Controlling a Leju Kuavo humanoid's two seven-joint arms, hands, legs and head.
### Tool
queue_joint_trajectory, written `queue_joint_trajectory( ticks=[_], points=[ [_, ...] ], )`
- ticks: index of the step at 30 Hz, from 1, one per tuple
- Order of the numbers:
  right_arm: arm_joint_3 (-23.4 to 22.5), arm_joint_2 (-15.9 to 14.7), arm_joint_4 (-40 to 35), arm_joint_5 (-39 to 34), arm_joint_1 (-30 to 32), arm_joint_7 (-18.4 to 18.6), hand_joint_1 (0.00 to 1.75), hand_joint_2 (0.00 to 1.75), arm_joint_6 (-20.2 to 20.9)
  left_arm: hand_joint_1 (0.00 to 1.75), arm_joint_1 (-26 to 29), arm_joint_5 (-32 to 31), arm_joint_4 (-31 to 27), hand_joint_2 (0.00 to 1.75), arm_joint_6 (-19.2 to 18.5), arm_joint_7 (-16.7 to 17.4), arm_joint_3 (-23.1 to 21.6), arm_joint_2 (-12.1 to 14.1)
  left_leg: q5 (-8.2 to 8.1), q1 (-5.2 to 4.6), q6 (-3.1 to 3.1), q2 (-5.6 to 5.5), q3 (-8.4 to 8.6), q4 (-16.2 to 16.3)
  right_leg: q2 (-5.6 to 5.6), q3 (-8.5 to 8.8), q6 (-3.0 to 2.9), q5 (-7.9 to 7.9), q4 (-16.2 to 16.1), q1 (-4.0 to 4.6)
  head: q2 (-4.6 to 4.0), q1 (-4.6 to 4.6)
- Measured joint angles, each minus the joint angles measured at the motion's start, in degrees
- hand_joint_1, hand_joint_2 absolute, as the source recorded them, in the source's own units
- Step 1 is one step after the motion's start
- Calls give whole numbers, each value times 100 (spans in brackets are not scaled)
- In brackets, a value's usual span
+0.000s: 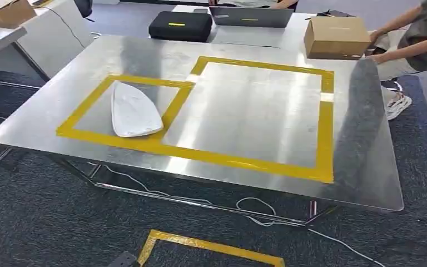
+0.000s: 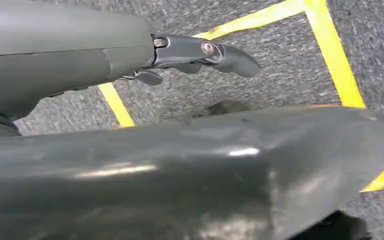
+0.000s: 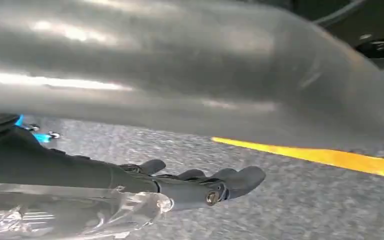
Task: Take the parts from the cabinet and place them on the table.
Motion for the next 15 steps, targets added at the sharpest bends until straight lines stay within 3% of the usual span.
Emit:
queue_joint_trajectory(
  ticks=[1,3,4,5,7,8,9,10,11,12,13,14,15],
  points=[
    [-2,0,-4,-22,1,30,0,0,-9,0,-30,0,0,0,-6,0,35,-15,-61,-6,25,-3,86,-231,-7,-23,31,37,19,9,0,13],
    [-2,0,-22,-44,-1,76,0,0,-26,0,-47,-4,0,0,-6,0,122,-48,-55,-27,58,-11,-4,-225,-16,-61,95,131,14,-8,0,13],
    [-2,-2,-24,-50,3,87,0,0,-33,0,-23,-24,0,0,-6,0,153,-70,-9,-32,122,-3,-40,-221,-7,-75,142,180,3,-18,0,11],
    [-4,-7,-24,-50,4,81,0,0,-33,0,-19,-55,0,0,-6,2,181,-74,50,-9,184,33,-88,-233,-5,-108,167,88,55,-37,0,2],
    [-7,-7,-26,-66,2,24,0,0,0,0,-31,-59,0,0,0,4,238,-74,160,-14,255,37,-215,-233,-20,-303,223,-543,585,-41,0,24],
    [-7,-7,-26,-90,0,-42,0,0,59,0,-33,-63,0,0,0,4,271,-79,229,-21,265,37,-294,-228,-19,-440,245,-884,1099,-40,0,48],
    [-7,-7,-26,-103,0,-63,0,0,100,0,-29,-72,0,0,-2,2,277,-79,294,-31,269,38,-375,-224,-20,-535,260,-1099,1523,-40,0,55],
    [-7,-9,-26,-120,1,-83,0,0,118,0,-24,-81,0,0,-4,2,286,-76,357,-39,267,38,-460,-219,-19,-563,261,-1164,1805,-40,0,55],
    [-7,-9,-26,-127,0,-92,0,0,125,0,-20,-83,0,0,-4,2,302,-76,425,-49,263,40,-551,-210,-19,-468,253,-1035,1838,-38,0,53],
    [-7,-9,-26,-131,0,-101,0,0,131,0,-21,-87,0,0,-4,2,317,-76,485,-52,256,41,-632,-199,-19,-254,239,-809,1627,-34,0,50],
    [-7,-9,-26,-133,-1,-103,0,0,133,0,-25,-92,0,0,-4,2,326,-79,533,-54,245,40,-707,-188,-19,54,216,-588,1234,-28,0,53],
    [-7,-9,-28,-135,-3,-103,0,0,142,0,-27,-92,0,0,-4,2,334,-79,584,-54,232,35,-769,-174,-20,424,188,-463,717,-23,0,52],
    [-7,-9,-37,-138,-7,-109,0,0,142,0,-30,-94,0,0,-4,2,352,-81,632,-56,205,29,-810,-156,-20,828,159,-550,153,-19,0,53]
  ],
)
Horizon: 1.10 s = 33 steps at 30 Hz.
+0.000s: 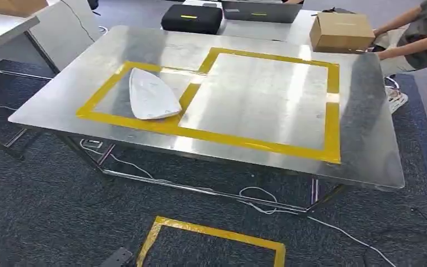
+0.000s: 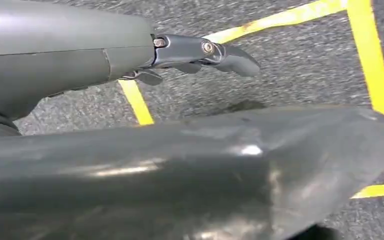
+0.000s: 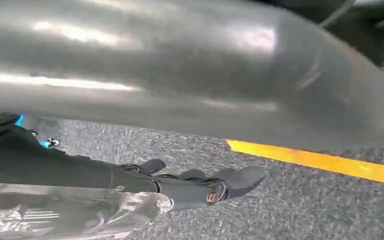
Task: Take the parts from the cabinet and place them on the table.
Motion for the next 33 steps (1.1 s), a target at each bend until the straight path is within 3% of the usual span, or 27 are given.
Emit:
queue_joint_trajectory(
  ticks=[1,2,4,5,6,7,9,10,11,12,14,15,16,17,19,20,21,22,24,25,26,27,28,30,31,32,33],
  points=[
    [0,0,-7,0,-14,-11,0,0,0,0,7,-2,0,0,0,-4,11,0,50,-27,-35,-4,-39,17,4,277,-20,-126,-473,17,0,0],
    [0,0,-4,4,-19,-30,0,0,4,0,9,-9,0,0,0,-9,24,0,119,-22,-68,7,-39,-2,9,160,-58,-117,-433,28,0,-31],
    [-2,2,-4,15,-21,-113,0,0,26,0,2,-26,0,0,0,-24,57,0,241,-3,-137,8,-88,-24,13,62,-136,-41,-386,56,0,15],
    [-4,11,6,33,-26,-157,0,0,35,0,7,-33,0,0,0,-35,66,15,221,-3,-169,2,-128,-6,-4,2,-205,44,-411,13,0,17],
    [-4,11,7,53,-39,-210,0,0,44,0,16,-42,0,0,0,-46,70,22,-5,6,-214,-3,-186,82,-16,-62,-244,102,-410,11,2,6],
    [-7,11,9,77,-38,-297,0,0,76,0,24,-59,0,0,-2,-59,74,24,-386,11,-251,-5,-273,378,-22,-134,-291,167,-410,10,0,-46],
    [-15,11,26,107,-40,-420,0,0,133,0,16,-87,0,0,-2,-85,87,28,-1028,16,-302,-4,-512,1293,-32,-279,-303,307,-401,10,2,-46],
    [-22,9,41,118,-41,-457,0,0,155,0,12,-98,0,0,-7,-105,96,37,-1132,16,-315,-5,-577,1669,-37,-378,-300,382,-385,11,2,-46],
    [-24,9,55,133,-42,-472,0,0,160,0,14,-98,0,0,-15,-116,100,44,-1044,16,-319,-5,-541,1799,-39,-476,-291,444,-373,10,0,-46],
    [-28,9,66,144,-43,-487,0,0,162,0,15,-101,0,0,-20,-127,103,57,-863,20,-323,-5,-407,1724,-40,-561,-276,498,-364,8,0,-48],
    [-28,11,90,157,-47,-507,0,0,162,0,5,-103,0,0,-22,-133,105,90,-475,36,-323,-5,178,953,-33,-732,-224,610,-332,-8,0,-46],
    [-33,9,94,186,-50,-525,0,0,166,0,-3,-111,0,0,-22,-136,105,92,-472,51,-334,-8,562,444,-29,-779,-191,646,-303,-6,0,-50],
    [-41,9,94,225,-53,-548,0,0,175,0,-14,-135,0,0,-22,-140,105,92,-570,47,-307,-23,889,-82,-35,-850,-157,674,-253,24,0,-57],
    [-63,9,98,265,-56,-568,0,0,190,0,-21,-153,0,0,-20,-140,111,92,-662,28,-215,-42,936,-230,-44,-900,-123,755,-248,22,0,-46],
    [-137,9,114,334,-64,-605,0,0,214,0,-8,-173,0,0,-20,-142,142,92,-615,2,-151,-42,827,-169,-42,-949,-81,860,-268,8,2,-48],
    [-168,7,127,361,-57,-619,0,0,219,0,14,-199,2,0,-22,-146,162,87,-560,16,-85,-22,768,-187,-28,-979,-48,890,-271,10,2,-55],
    [-216,0,146,404,-61,-638,0,0,232,0,13,-216,2,0,-26,-155,170,90,-511,34,-32,2,727,-190,-24,-1072,-16,725,-195,-3,0,-51],
    [-252,2,162,426,-64,-645,0,0,234,0,10,-223,2,0,-26,-166,181,109,-462,34,23,3,670,-188,-25,-1147,8,389,88,-2,2,-24],
    [-310,2,188,474,-91,-662,0,0,249,0,0,-258,2,0,-26,-203,201,125,-369,18,57,12,571,-176,-28,-1374,39,-234,1030,-6,2,-4],
    [-335,2,197,498,-95,-675,0,0,249,0,-1,-262,2,0,-28,-214,205,127,-324,6,58,16,512,-170,-27,-1460,43,-404,1453,-5,2,-4],
    [-343,2,199,512,-95,-686,0,0,251,0,-1,-264,2,0,-28,-216,208,127,-275,-1,60,18,446,-168,-27,-1450,40,-419,1639,-5,2,-2],
    [-367,2,208,529,-94,-693,0,0,265,0,0,-271,2,0,-31,-216,208,127,-224,-11,60,18,380,-156,-28,-1331,29,-330,1589,-4,0,-4],
    [-391,2,221,542,-96,-699,0,0,264,0,1,-271,2,0,-31,-216,210,127,-186,-15,56,15,316,-143,-27,-1101,7,-146,1330,-1,0,-7],
    [-422,2,234,588,-113,-704,0,0,264,0,-1,-271,2,0,-33,-214,218,127,-114,-17,30,3,226,-122,-27,-384,-58,193,300,13,0,0],
    [-428,0,236,608,-131,-706,0,0,264,0,-2,-271,2,0,-35,-212,227,127,-85,-21,1,2,196,-112,-26,-93,-87,114,-156,17,0,-4],
    [-433,2,236,621,-144,-706,0,0,264,0,-7,-273,2,0,-37,-212,238,127,-51,-44,-28,4,167,-96,-22,75,-96,76,-424,36,0,-2],
    [-448,2,238,630,-145,-710,0,0,262,0,-11,-278,2,0,-52,-210,247,125,12,-40,-57,7,151,-98,-17,60,-113,72,-453,44,0,-20]
  ],
)
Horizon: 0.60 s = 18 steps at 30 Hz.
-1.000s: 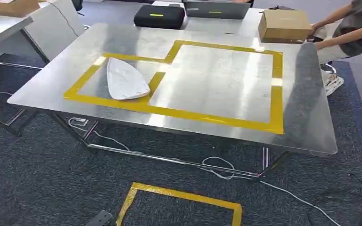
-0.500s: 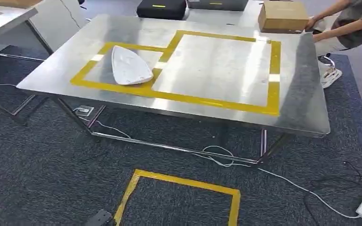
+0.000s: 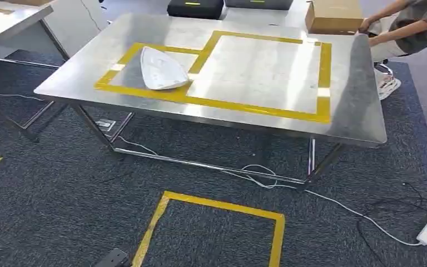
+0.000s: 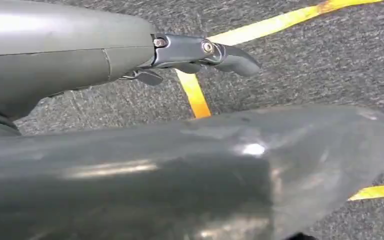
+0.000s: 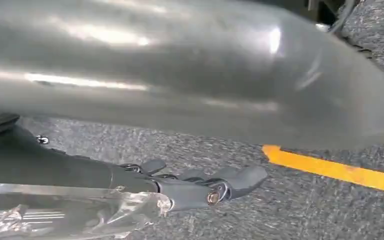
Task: Take the parts from the cabinet and place them on the table.
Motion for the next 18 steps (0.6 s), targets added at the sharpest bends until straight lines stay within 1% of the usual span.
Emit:
queue_joint_trajectory(
  ticks=[1,2,3,4,5,6,7,8,9,10,11,12,13,14,15,17,18],
  points=[
    [-29,0,9,4,5,0,0,0,2,0,-6,-2,0,0,-2,2,7,0,40,16,-26,0,-21,-1,1,-48,-23,18,22,19,0,18],
    [-61,0,18,13,9,2,0,0,2,0,-8,-2,0,0,-4,9,13,-2,81,26,-58,0,-43,-1,-1,-98,-56,40,65,30,0,4],
    [-81,4,31,28,8,7,0,0,2,0,0,-7,0,0,-7,13,24,0,102,9,-93,-14,-57,13,-9,-199,-97,105,23,-1,2,13],
    [-98,18,44,61,-16,4,0,0,2,0,1,-11,0,0,-7,13,52,22,-93,16,-131,-26,-136,97,-34,-200,-135,170,28,-25,0,7],
    [-111,15,44,98,-20,-2,0,0,4,0,0,-30,0,0,-7,30,72,13,-439,19,-158,-29,-230,362,-33,-268,-193,229,30,-27,0,-26],
    [-116,15,44,135,-17,-7,0,0,4,0,-7,-50,0,0,-7,44,83,9,-819,32,-183,-27,-360,789,-35,-349,-203,290,30,-25,0,-44],
    [-125,15,46,162,-14,-11,0,0,4,0,-13,-48,0,0,-2,59,90,2,-1104,38,-197,-26,-467,1216,-38,-427,-206,354,37,-22,0,-33],
    [-140,13,48,188,-12,-17,0,0,2,0,-14,-52,0,0,11,66,96,-4,-1255,38,-207,-26,-550,1629,-44,-528,-200,424,52,-20,0,-41],
    [-160,13,48,201,-12,-20,0,0,2,0,-13,-52,0,0,24,72,103,-4,-1207,38,-210,-26,-543,1807,-47,-616,-192,478,73,-20,0,-39],
    [-166,13,50,212,-12,-20,0,0,2,0,-15,-50,0,0,37,76,109,-4,-1003,41,-209,-26,-437,1786,-49,-723,-185,536,103,-20,0,-42],
    [-171,13,52,230,-11,-20,0,0,0,0,-22,-46,0,0,42,81,129,-4,-730,46,-202,-26,-228,1562,-50,-836,-176,596,139,-21,0,-37],
    [-179,15,55,245,-10,-20,0,0,-4,0,-31,-46,0,0,46,81,144,-4,-547,50,-197,-26,64,1192,-47,-928,-163,649,175,-23,0,-39],
    [-195,13,55,256,-23,-17,0,0,-11,0,-55,-46,0,0,46,81,155,-7,-534,61,-199,-29,472,661,-38,-993,-133,705,218,-19,0,-42],
    [-208,13,55,267,-23,-13,0,0,-24,0,-82,-46,0,0,46,81,160,-28,-681,61,-197,-34,873,146,-33,-1049,-100,740,251,21,0,-50],
    [-212,13,55,271,-26,-11,0,0,-35,0,-111,-44,-2,0,44,81,179,-30,-807,49,-122,-45,960,-155,-43,-1090,-76,801,268,18,0,-39],
    [-230,11,57,278,-34,2,0,0,-44,0,-115,-44,0,0,7,85,238,-42,-719,12,-56,-43,849,-68,-47,-1113,-23,954,219,-6,0,-55],
    [-256,9,59,284,-23,15,0,0,-48,0,-81,-44,0,0,-9,90,245,-50,-655,21,4,-28,795,-73,-34,-1136,19,1017,201,-8,2,-35]
  ],
)
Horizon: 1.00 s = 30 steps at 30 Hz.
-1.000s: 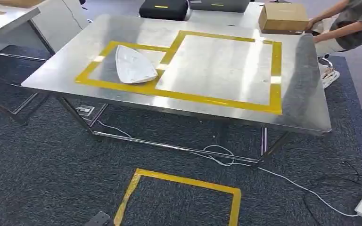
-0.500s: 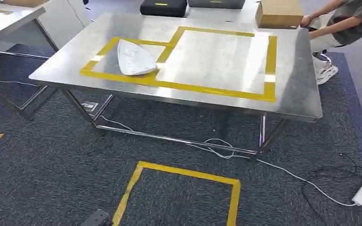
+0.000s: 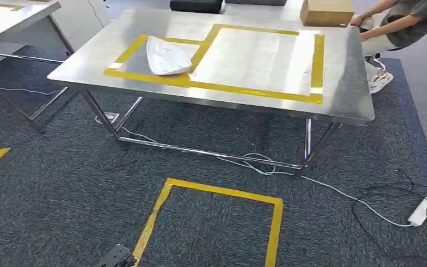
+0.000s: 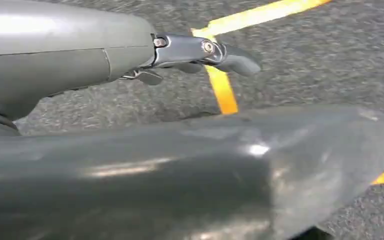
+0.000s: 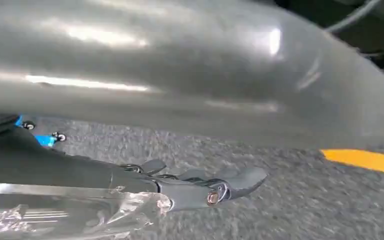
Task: Take the parts from the cabinet and place them on the table.
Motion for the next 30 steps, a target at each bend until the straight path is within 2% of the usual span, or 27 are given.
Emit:
queue_joint_trajectory(
  ticks=[1,2,3,4,5,6,7,8,9,10,12,13,14,15,16,17,18,19,20,21,22,24,25,26,27,28,30],
  points=[
    [-26,-9,13,4,-6,4,0,0,2,0,4,-2,2,0,-9,2,4,-22,62,21,58,36,-62,-1,6,-33,30,-101,33,-15,0,-24],
    [-41,-9,24,7,-3,20,0,0,-2,0,5,-2,2,0,-13,9,11,-4,146,17,110,33,-159,1,6,-122,61,-476,226,-20,-2,11],
    [-46,-9,26,7,-3,24,0,0,-7,0,-1,-7,2,0,-9,9,11,4,220,17,127,33,-252,2,5,-215,85,-862,582,-27,-2,18],
    [-46,-9,26,7,-9,24,0,0,-7,0,-3,-9,2,0,-2,9,13,9,316,13,136,32,-366,3,6,-318,102,-1255,1118,-27,-2,35],
    [-46,-9,28,7,-24,24,0,0,-4,0,0,-11,2,0,0,9,13,9,398,8,138,34,-463,8,6,-377,109,-1463,1549,-27,0,35],
    [-46,-11,31,7,-28,24,0,0,-4,0,2,-13,2,0,0,9,13,9,480,4,132,34,-569,15,6,-373,112,-1473,1846,-27,-2,35],
    [-46,-11,33,7,-28,24,0,0,-4,0,4,-20,2,0,0,9,13,7,564,-1,125,36,-677,19,6,-270,105,-1286,1929,-27,0,33],
    [-48,-11,33,7,-29,26,0,0,-4,0,3,-20,2,0,0,9,15,7,639,-4,115,36,-773,25,6,-70,89,-1024,1800,-26,-2,33],
    [-48,-11,33,7,-30,24,0,0,-7,0,0,-20,2,0,0,9,15,4,716,-6,103,36,-872,33,6,250,68,-794,1456,-25,-2,33],
    [-48,-11,33,7,-42,24,0,0,-7,0,-2,-20,2,0,0,9,15,4,789,-6,86,30,-955,38,6,682,38,-739,922,-23,0,33],
    [-48,-13,33,6,-88,15,0,0,-9,0,-3,-20,2,0,0,7,15,0,916,-29,29,24,-1019,58,7,1529,-7,-1199,-384,3,0,28],
    [-48,-13,37,9,-108,22,0,0,-6,0,-4,-33,2,0,2,7,20,0,995,-12,-4,38,-1003,23,6,1427,-12,-1179,-327,22,0,2],
    [-50,-13,39,13,-110,22,0,0,-9,0,-11,-52,2,0,6,7,26,0,1053,4,-34,36,-1026,17,13,1395,-31,-1156,-322,36,-4,64],
    [-59,-13,39,15,-112,37,0,0,-11,0,-8,-66,2,0,20,9,33,-2,1117,9,-74,35,-1042,5,11,1340,-84,-1109,-281,46,0,78],
    [-74,-7,55,22,-112,52,0,0,-11,0,10,-72,2,0,39,11,44,13,1092,21,-113,22,-1086,30,-15,1253,-157,-1004,-300,-14,-4,76],
    [-92,-9,57,22,-126,57,0,0,-15,0,30,-90,2,0,48,22,46,9,794,15,-143,16,-1157,145,-13,1161,-194,-943,-291,-4,-4,66],
    [-100,-9,57,22,-127,57,0,0,-15,0,40,-109,2,0,48,31,48,5,324,28,-168,14,-1259,486,-13,1056,-237,-851,-289,-5,-4,8],
    [-103,-9,57,24,-127,57,0,0,-15,0,33,-131,2,0,50,33,48,0,-65,33,-197,14,-1368,941,-13,950,-243,-763,-284,-5,-4,-9],
    [-105,-9,57,24,-127,55,0,0,-17,0,23,-140,2,0,55,35,48,-4,-324,35,-217,14,-1452,1385,-18,866,-241,-679,-279,-4,-4,-15],
    [-105,-9,57,24,-128,55,0,0,-17,0,18,-140,2,0,57,35,48,-9,-424,36,-232,14,-1492,1731,-24,775,-232,-607,-267,-4,-4,-11],
    [-105,-9,59,24,-129,55,0,0,-24,0,18,-159,2,0,70,33,50,-9,-302,42,-248,14,-1464,1961,-24,650,-219,-537,-253,-5,-4,-17],
    [-105,-9,70,17,-129,55,0,0,-46,0,19,-188,2,0,103,-37,55,-7,325,64,-264,14,-1145,1789,-25,399,-182,-413,-177,-19,-4,-13],
    [-105,-9,77,13,-133,55,0,0,-52,0,13,-190,2,0,112,-50,61,-4,493,80,-274,14,-855,1446,-23,285,-155,-361,-116,-34,-4,-15],
    [-105,-9,81,11,-138,55,0,0,-52,0,6,-192,2,0,125,-63,68,-11,381,105,-292,11,-468,960,-18,211,-116,-327,-49,-28,-4,-18],
    [-107,-15,81,9,-137,57,0,0,-61,0,-8,-197,2,0,129,-76,70,-42,75,107,-315,5,-45,358,-6,140,-93,-313,21,0,-4,-42],
    [-107,-13,83,6,-143,52,0,0,-61,0,-28,-201,0,0,142,-79,77,-37,-179,93,-178,-4,109,-22,-9,97,-58,-278,88,16,-4,-22],
    [-107,-15,83,7,-143,52,0,0,-59,0,-37,-208,0,0,157,-63,90,-50,-143,62,-85,-2,23,67,-10,69,-22,-182,65,-11,-2,-17]
  ],
)
